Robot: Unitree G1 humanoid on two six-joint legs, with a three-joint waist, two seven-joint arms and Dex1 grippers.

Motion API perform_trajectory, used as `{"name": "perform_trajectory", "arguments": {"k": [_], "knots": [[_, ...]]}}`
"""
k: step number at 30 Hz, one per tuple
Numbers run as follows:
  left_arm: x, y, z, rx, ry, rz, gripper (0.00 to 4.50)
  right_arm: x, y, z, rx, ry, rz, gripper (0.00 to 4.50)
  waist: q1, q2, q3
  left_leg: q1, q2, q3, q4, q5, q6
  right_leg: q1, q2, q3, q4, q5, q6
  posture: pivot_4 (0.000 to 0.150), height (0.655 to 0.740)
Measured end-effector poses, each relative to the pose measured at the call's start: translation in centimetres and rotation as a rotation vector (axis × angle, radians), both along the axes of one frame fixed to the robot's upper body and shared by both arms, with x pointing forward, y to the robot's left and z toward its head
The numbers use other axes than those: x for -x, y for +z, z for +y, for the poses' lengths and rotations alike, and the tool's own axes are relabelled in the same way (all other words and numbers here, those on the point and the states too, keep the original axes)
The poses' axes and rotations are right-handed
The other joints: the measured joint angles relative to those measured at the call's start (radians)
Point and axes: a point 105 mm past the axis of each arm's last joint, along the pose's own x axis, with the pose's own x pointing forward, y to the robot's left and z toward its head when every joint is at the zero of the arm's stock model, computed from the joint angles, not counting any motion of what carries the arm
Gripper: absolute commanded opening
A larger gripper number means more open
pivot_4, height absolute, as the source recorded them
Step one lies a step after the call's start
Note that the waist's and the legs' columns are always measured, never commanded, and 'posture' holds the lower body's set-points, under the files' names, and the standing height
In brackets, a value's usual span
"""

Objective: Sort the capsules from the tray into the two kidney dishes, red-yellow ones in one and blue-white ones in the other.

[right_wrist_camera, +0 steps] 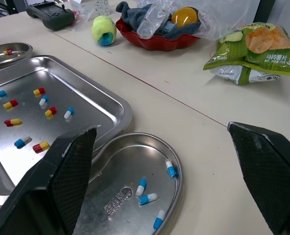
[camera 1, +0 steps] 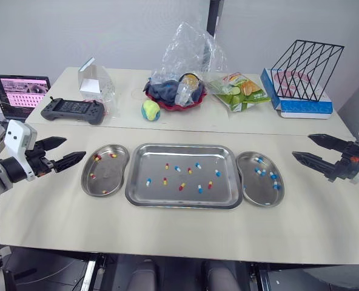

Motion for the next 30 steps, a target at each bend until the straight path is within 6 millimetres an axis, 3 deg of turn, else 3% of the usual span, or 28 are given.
{"name": "perform_trajectory", "arguments": {"k": [7, 11, 16, 21, 27, 30], "knots": [[-0.1, 0.2, 0.0, 0.006, -0.011, -0.004, 4.5, -0.1, 0.1, 0.0, -0.001, -0.003, 0.0, 4.49, 0.0, 0.0, 0.0, 0.0, 0.0, 0.0, 0.0, 0.0, 0.0, 0.0, 0.0, 0.0, 0.0, 0.0, 0.0, 0.15, 0.7174], [0.2, 0.3, -0.3, 0.029, -0.041, -0.003, 4.5, -0.5, 1.1, 0.6, -0.046, 0.005, -0.002, 4.49, -0.001, 0.0, 0.0, 0.0, 0.0, 0.0, 0.0, 0.0, 0.0, 0.0, 0.0, 0.0, 0.0, 0.0, 0.0, 0.15, 0.7174], [1.7, -0.1, -0.6, 0.053, -0.068, 0.021, 4.5, -0.4, 1.5, 3.4, -0.041, 0.13, 0.028, 4.49, -0.007, 0.0, 0.0, 0.0, 0.001, 0.0, 0.0, 0.0, 0.0, -0.001, 0.001, 0.0, 0.0, 0.0, 0.0, 0.15, 0.7174], [4.4, -1.2, -0.5, 0.114, -0.081, 0.059, 4.5, -0.9, 2.3, 6.1, -0.013, 0.253, 0.044, 4.49, -0.016, 0.0, 0.0, 0.0, 0.002, 0.0, 0.0, 0.0, 0.0, -0.001, 0.001, 0.0, 0.0, 0.0, 0.0, 0.15, 0.7174], [6.2, -0.2, -0.9, 0.14, -0.085, 0.005, 4.5, -1.2, 1.9, 7.5, 0.012, 0.334, 0.078, 4.49, 0.001, 0.0, 0.0, 0.0, 0.0, 0.0, 0.0, 0.0, 0.0, 0.0, -0.001, 0.0, -0.001, 0.0, 0.0, 0.15, 0.7174], [7.2, -0.8, -1.2, 0.141, -0.074, 0.023, 4.5, -1.7, 1.6, 7.6, 0.03, 0.339, 0.075, 4.49, -0.002, 0.0, 0.0, 0.0, 0.001, 0.001, 0.0, 0.0, 0.0, -0.001, -0.001, 0.0, -0.001, 0.0, 0.0, 0.15, 0.7174]]}}
